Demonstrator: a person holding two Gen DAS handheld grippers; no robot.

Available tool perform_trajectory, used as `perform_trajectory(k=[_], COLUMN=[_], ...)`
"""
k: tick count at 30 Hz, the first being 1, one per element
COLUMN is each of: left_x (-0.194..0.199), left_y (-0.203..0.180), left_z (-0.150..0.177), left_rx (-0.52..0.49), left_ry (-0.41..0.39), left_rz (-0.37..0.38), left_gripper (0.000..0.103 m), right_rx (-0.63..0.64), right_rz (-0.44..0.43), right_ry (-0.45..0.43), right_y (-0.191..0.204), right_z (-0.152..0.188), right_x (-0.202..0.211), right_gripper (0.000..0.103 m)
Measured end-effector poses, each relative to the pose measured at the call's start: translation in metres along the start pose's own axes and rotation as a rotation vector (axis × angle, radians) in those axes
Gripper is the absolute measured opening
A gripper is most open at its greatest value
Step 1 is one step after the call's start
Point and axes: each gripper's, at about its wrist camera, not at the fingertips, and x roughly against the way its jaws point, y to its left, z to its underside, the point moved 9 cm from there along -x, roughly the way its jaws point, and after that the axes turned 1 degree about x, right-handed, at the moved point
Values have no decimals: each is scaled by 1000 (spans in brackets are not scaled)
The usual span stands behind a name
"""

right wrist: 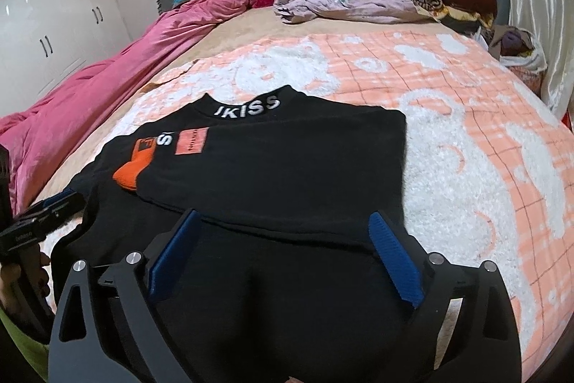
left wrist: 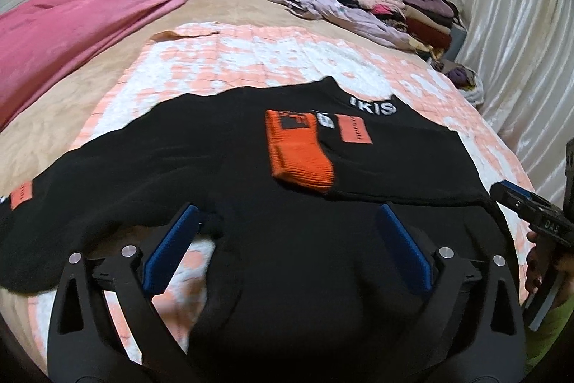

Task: Fold small clothes
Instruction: 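Move the left gripper to the other sleeve's orange cuff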

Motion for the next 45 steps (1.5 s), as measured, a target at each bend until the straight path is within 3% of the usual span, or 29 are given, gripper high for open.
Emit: perform_trajectory(k=[14,27,45], left_x=[25,47,86], left_y=[42,83,158], left_z=[7,15,24], left_rx=[75,152,378], left_ry=[-41,-78,-172], left_rz=[-62,-128,-198], left_gripper=[93,93,93], right_rx=[81,194,345], right_rz=[-49,-136,-223], right_ry=[-13,-25,9], right_y=[50,121,212], right_z=[-6,-18,-13], right_x=[2,-1,-24], right_gripper=[94,94,94])
